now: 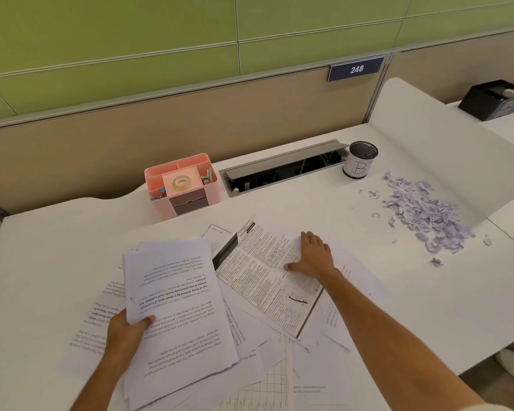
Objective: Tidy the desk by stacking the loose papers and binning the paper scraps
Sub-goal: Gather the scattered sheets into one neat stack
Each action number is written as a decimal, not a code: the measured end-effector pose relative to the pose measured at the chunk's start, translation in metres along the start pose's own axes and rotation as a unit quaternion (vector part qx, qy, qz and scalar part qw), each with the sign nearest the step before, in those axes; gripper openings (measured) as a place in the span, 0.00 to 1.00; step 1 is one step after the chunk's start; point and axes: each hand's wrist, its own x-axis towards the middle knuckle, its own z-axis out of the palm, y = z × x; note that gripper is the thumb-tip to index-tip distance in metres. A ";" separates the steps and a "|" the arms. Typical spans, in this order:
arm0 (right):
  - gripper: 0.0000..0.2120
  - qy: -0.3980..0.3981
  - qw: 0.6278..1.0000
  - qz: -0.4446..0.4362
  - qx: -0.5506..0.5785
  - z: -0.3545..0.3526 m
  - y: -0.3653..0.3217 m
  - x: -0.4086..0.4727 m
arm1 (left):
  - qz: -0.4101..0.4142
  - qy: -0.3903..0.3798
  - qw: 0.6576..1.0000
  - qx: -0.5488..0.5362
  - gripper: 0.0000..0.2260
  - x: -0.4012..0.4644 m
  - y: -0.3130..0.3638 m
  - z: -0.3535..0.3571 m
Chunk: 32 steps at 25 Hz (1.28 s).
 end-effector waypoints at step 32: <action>0.12 0.187 0.973 -0.135 -0.003 -0.184 -0.052 -0.040 | -0.016 -0.028 0.999 -0.008 0.19 0.013 -0.010 -0.001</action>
